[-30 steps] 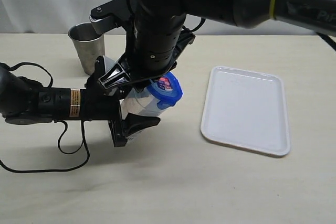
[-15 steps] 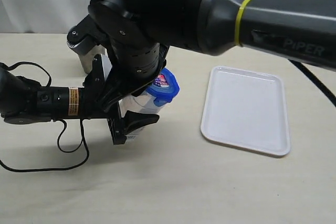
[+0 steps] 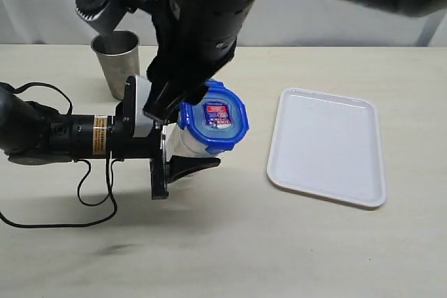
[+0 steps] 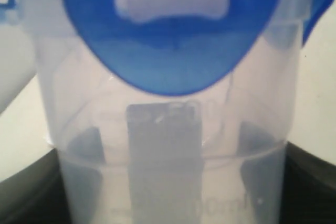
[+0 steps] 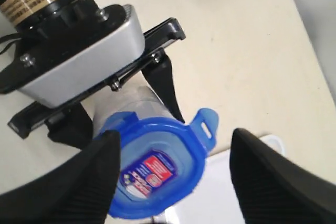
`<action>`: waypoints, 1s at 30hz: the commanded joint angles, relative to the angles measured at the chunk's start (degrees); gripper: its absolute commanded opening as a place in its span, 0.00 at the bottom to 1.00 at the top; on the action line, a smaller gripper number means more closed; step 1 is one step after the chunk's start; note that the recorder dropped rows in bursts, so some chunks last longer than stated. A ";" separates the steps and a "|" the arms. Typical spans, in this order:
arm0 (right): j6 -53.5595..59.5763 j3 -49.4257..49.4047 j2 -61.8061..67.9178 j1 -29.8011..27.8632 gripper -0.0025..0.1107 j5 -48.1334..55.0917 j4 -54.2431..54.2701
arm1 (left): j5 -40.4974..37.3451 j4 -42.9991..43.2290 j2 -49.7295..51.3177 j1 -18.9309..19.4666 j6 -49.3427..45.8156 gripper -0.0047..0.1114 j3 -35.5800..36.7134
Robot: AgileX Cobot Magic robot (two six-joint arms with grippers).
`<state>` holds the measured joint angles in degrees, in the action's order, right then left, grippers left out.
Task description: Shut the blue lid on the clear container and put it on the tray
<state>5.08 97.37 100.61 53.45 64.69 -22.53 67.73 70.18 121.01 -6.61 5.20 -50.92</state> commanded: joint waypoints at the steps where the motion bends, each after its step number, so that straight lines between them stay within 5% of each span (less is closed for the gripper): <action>1: 12.72 -0.37 -5.19 0.04 0.54 4.62 3.13 | 1.78 2.55 -0.85 -0.03 -11.34 0.04 -0.16; 8: 29.63 -10.00 -9.46 0.04 0.54 1.28 9.24 | 2.23 1.36 -0.85 -0.03 -24.39 0.04 -0.16; 19: 19.70 -21.46 -9.46 -0.17 0.53 -15.93 -5.15 | 2.23 1.11 -0.85 -0.03 -24.28 0.04 -0.16; 30: 24.84 -21.57 -7.29 -0.31 0.43 -9.57 3.26 | 2.23 1.63 -0.85 -0.03 -22.70 0.04 -0.16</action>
<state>28.39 76.07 93.03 53.45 53.17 -21.54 68.17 72.45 121.01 -6.61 -18.29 -50.92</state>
